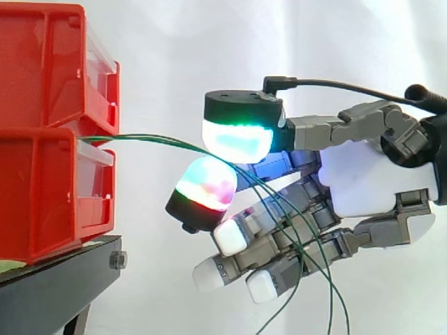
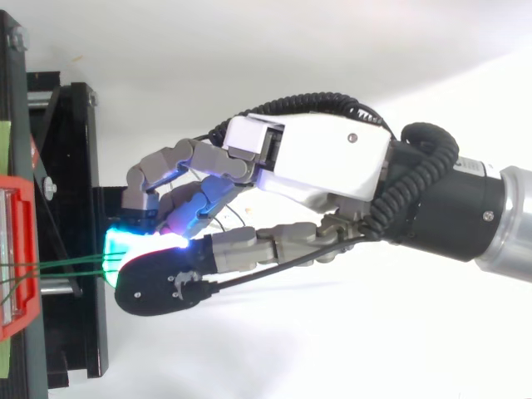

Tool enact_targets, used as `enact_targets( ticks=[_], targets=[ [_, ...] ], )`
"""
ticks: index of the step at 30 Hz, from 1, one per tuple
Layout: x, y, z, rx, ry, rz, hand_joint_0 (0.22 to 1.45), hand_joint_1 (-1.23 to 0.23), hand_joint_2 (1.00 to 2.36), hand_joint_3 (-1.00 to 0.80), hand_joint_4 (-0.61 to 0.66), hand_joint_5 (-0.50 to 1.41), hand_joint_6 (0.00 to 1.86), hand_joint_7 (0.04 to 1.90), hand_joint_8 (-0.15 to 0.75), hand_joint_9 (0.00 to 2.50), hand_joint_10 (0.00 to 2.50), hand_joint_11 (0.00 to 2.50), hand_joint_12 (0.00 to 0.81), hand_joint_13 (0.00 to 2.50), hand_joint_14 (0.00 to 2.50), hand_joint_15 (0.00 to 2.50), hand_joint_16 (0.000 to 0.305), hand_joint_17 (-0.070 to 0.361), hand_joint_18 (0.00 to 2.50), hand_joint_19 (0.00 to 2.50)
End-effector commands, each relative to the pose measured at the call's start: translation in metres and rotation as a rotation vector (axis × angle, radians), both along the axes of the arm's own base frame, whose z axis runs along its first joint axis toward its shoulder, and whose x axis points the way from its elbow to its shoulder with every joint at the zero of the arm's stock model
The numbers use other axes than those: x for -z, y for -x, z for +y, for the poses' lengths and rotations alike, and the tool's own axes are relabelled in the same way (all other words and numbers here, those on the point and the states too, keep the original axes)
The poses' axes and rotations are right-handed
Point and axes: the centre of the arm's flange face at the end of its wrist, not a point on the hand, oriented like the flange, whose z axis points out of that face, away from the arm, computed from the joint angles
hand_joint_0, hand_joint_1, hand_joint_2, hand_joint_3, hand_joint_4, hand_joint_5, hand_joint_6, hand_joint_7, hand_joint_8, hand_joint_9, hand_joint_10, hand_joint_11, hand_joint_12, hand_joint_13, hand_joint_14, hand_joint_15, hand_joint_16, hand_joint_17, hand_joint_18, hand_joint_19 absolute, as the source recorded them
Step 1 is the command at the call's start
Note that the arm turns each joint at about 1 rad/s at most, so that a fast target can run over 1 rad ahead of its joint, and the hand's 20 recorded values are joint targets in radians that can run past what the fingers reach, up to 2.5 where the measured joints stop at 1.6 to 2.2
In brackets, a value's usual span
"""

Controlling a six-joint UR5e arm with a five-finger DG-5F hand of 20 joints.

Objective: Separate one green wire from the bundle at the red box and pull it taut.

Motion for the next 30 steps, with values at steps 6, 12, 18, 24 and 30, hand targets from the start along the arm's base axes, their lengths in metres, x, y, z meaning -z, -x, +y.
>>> enact_targets(
  ticks=[6,12,18,24,30],
  targets=[
    [-0.0012,0.0022,-0.0009,0.001,0.005,0.023,0.61,-0.74,1.02,-0.23,0.14,-0.17,0.9,1.03,0.284,0.87,0.02,0.49,0.358,0.6,0.01,0.33,0.054,0.121,0.66,0.57],
    [-0.0001,0.002,-0.0008,0.001,0.005,0.025,0.64,-0.81,1.01,-0.39,0.14,-0.17,0.9,0.99,0.275,0.85,0.02,0.49,0.353,0.6,0.01,0.33,0.053,0.12,0.66,0.57],
    [0.0,0.0022,0.0003,-0.001,0.009,0.027,0.66,-0.82,1.0,-0.46,0.14,-0.17,0.9,0.98,0.272,0.85,0.02,0.48,0.351,0.6,0.01,0.32,0.053,0.119,0.66,0.56],
    [-0.0001,0.002,0.0015,-0.002,0.01,0.026,0.56,-0.71,1.0,-0.5,0.15,-0.15,0.89,1.0,0.274,0.89,0.02,0.48,0.354,0.61,0.01,0.33,0.054,0.121,0.67,0.58],
    [-0.0001,0.002,0.0003,0.0,0.006,0.025,0.6,-0.56,1.01,-0.37,0.15,-0.15,0.87,1.06,0.281,0.92,0.02,0.47,0.356,0.62,0.01,0.33,0.053,0.119,0.67,0.59]
  ],
)
